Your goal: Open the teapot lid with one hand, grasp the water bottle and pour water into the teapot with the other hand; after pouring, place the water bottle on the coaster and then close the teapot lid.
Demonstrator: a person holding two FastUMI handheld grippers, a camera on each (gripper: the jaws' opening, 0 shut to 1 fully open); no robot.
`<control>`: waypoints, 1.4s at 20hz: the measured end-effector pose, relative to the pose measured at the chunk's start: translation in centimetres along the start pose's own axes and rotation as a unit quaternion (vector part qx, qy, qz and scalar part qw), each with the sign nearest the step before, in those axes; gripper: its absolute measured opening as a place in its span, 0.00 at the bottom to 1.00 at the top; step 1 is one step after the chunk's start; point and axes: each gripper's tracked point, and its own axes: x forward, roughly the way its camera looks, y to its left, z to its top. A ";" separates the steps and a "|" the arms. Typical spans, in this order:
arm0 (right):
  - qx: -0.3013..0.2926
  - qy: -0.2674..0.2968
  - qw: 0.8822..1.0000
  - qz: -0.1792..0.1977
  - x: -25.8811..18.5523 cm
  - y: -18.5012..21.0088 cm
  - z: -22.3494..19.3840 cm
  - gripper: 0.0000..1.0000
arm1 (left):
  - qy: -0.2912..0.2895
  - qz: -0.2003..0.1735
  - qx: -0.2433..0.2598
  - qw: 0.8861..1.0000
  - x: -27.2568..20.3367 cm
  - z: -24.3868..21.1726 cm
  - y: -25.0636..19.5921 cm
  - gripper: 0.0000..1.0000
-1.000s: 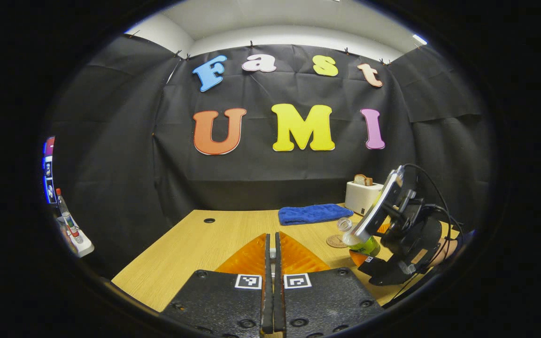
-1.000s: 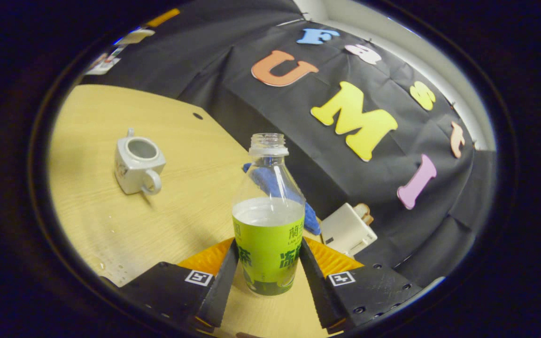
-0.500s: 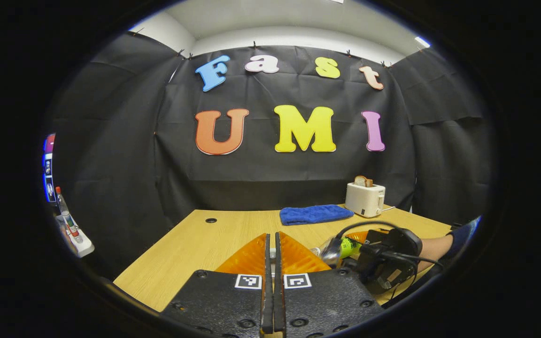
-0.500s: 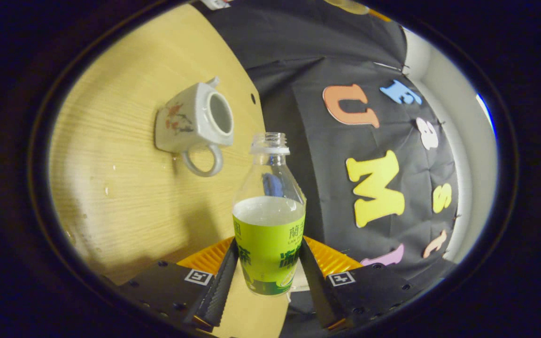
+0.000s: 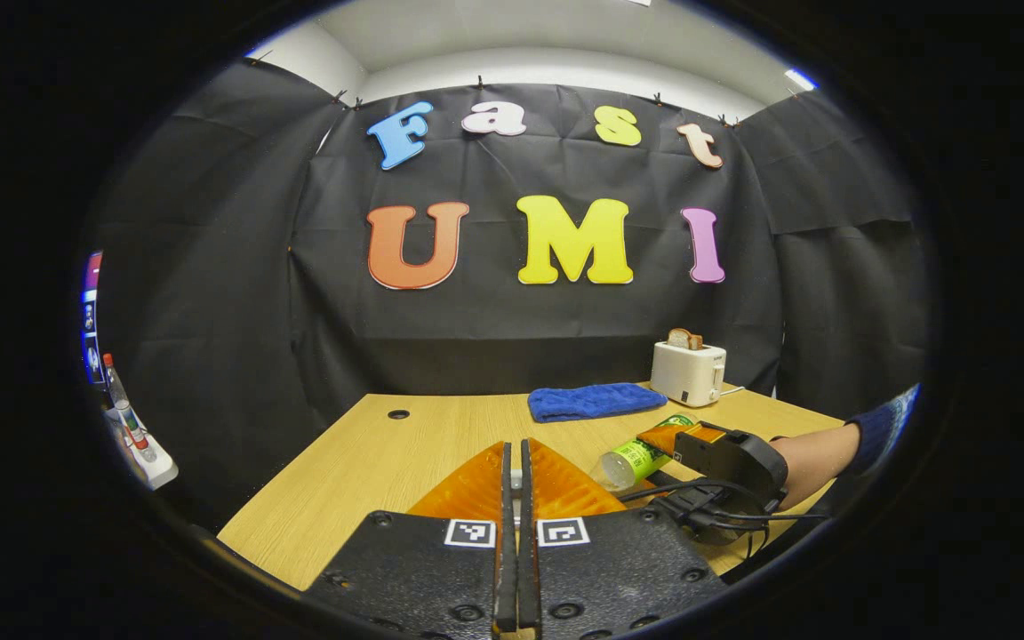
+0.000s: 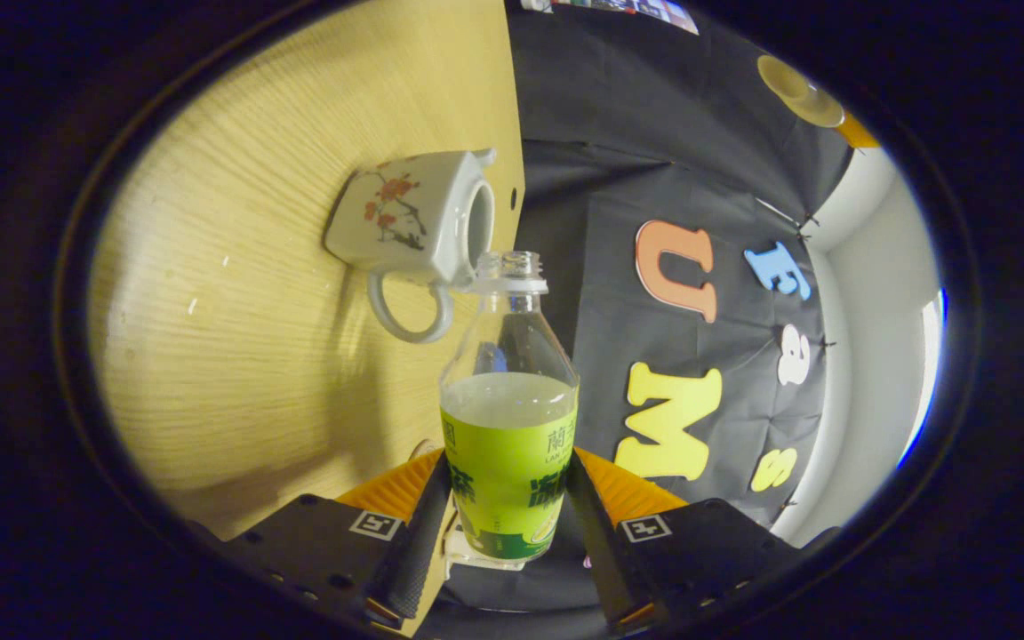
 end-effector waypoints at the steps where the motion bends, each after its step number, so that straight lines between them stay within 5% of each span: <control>1: -0.013 -0.003 1.000 -0.009 0.1 -0.5 0.2 0.75 | 0.000 0.000 -0.001 1.000 0.0 -0.1 0.0 0.03; 13: -0.100 -0.018 0.991 -0.090 -0.2 -3.9 1.4 0.74 | 0.001 -0.002 -0.005 1.000 -0.1 -0.3 0.7 0.03; 28: -0.133 -0.017 0.984 -0.116 -0.2 -5.7 1.3 0.76 | 0.005 -0.003 0.004 1.000 -0.2 -0.5 0.6 0.03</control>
